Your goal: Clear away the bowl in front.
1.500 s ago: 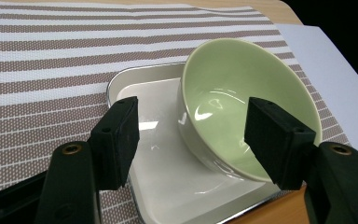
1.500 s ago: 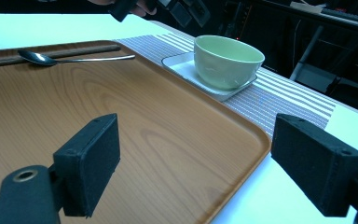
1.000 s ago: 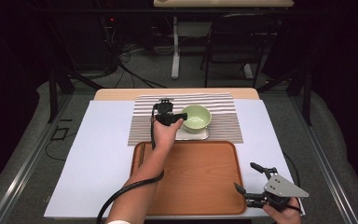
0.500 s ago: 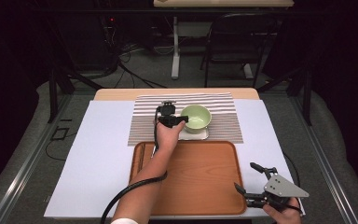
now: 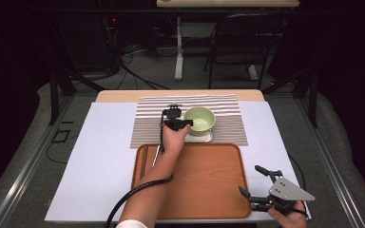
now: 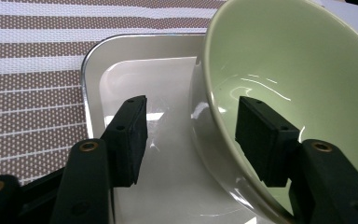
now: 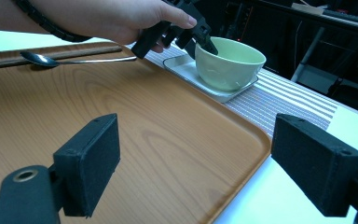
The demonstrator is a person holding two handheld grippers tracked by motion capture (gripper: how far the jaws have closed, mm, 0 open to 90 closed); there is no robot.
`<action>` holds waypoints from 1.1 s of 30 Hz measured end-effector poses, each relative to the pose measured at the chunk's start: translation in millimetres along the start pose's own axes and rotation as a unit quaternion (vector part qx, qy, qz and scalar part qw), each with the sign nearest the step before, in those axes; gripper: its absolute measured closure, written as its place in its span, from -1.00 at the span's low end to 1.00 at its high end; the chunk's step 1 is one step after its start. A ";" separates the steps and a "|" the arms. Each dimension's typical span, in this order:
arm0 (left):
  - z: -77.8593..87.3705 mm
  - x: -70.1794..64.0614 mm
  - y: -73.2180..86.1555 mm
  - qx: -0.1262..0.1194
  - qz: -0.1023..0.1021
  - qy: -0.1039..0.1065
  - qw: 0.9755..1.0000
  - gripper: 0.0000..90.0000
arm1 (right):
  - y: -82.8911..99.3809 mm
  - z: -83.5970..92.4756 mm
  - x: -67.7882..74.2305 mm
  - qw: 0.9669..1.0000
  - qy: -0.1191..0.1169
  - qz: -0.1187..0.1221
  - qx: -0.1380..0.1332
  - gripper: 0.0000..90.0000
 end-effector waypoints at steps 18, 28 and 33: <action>-7.2 -5.2 -2.2 -0.002 -0.015 0.000 1.000 0.18 | -0.2 -0.1 -0.2 1.000 -0.001 0.000 -0.002 -0.66; -6.7 -7.4 -3.2 -0.005 -0.025 0.009 1.000 0.47 | -0.3 -0.4 0.0 1.000 -0.002 0.000 -0.002 -0.66; -6.6 -7.8 -3.1 -0.013 -0.024 0.004 1.000 0.53 | -0.4 -0.4 0.1 1.000 -0.003 0.001 -0.001 -0.66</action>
Point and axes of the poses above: each handheld gripper's, and its own axes: z roughly backward along the jaws, y roughly out of its underside, x roughly to its left, the point moved 3 cm from there along -z, roughly forward along the jaws, and after that the axes turned 10 degrees about -y, right-handed, at the moved point
